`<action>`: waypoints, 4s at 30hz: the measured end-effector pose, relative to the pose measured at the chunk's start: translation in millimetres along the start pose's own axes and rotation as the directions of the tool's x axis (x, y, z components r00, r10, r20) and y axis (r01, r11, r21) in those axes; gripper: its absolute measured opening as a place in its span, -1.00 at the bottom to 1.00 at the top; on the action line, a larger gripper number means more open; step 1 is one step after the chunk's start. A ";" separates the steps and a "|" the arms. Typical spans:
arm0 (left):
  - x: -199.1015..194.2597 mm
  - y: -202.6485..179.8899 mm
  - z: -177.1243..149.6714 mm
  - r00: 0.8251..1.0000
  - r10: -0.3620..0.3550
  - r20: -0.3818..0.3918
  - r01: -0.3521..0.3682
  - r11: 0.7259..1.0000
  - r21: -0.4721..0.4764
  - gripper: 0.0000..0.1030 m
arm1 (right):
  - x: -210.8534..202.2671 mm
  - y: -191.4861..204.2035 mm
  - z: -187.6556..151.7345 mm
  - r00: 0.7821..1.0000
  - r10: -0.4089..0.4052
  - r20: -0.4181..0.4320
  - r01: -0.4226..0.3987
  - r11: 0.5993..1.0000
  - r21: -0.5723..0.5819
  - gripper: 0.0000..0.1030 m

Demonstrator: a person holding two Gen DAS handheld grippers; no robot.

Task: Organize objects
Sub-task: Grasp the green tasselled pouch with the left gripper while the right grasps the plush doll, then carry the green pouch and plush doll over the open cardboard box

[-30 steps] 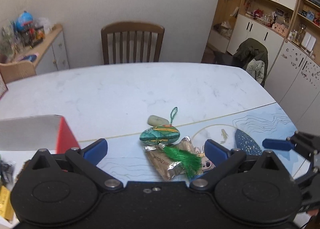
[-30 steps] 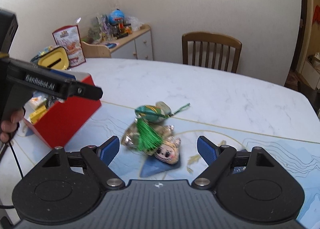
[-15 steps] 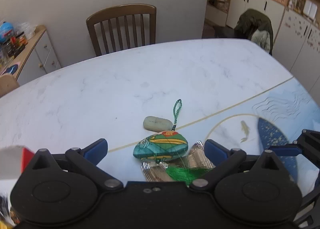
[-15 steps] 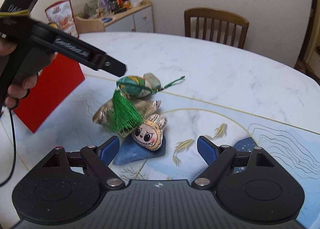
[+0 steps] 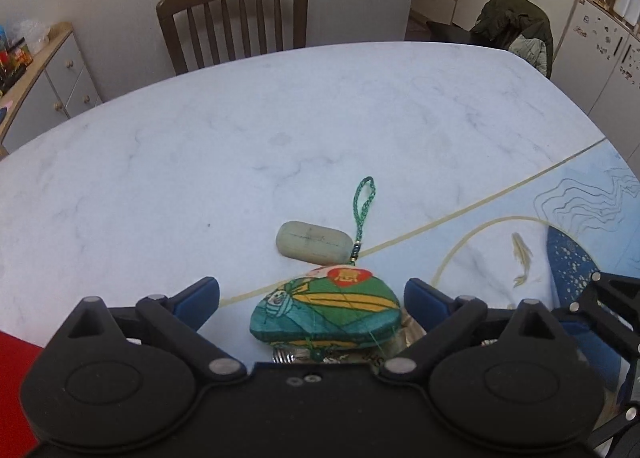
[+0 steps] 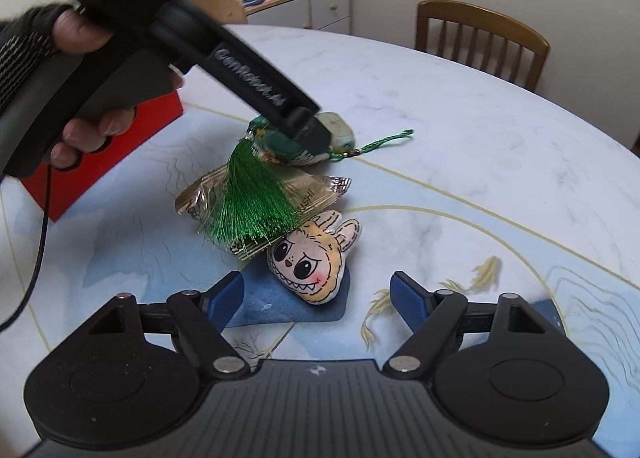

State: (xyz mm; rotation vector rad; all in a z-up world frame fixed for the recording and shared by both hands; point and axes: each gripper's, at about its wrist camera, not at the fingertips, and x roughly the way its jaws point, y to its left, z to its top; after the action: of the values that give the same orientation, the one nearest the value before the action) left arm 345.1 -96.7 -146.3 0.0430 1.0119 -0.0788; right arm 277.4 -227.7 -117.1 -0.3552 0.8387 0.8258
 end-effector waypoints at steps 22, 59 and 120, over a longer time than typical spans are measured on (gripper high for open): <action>3.8 9.9 -2.5 0.999 -0.047 -0.019 0.045 0.994 -0.096 0.31 | 13.7 -0.5 9.9 1.000 0.009 0.006 -0.008 0.999 -0.040 -0.14; -179.7 4.2 -57.9 0.982 0.007 0.187 0.018 0.991 -0.131 0.31 | -136.4 35.0 43.3 0.977 -0.010 0.213 0.010 1.000 0.000 -0.16; -208.3 283.9 -165.5 0.987 0.127 0.099 -0.105 0.974 -0.199 0.32 | 36.1 273.7 190.8 0.996 -0.021 0.092 0.027 0.998 -0.061 -0.16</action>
State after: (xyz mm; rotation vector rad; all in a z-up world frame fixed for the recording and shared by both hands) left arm 119.7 207.8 -57.5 -0.0792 0.9002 0.1236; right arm 180.4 76.9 -14.9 -0.3790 0.7240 0.8409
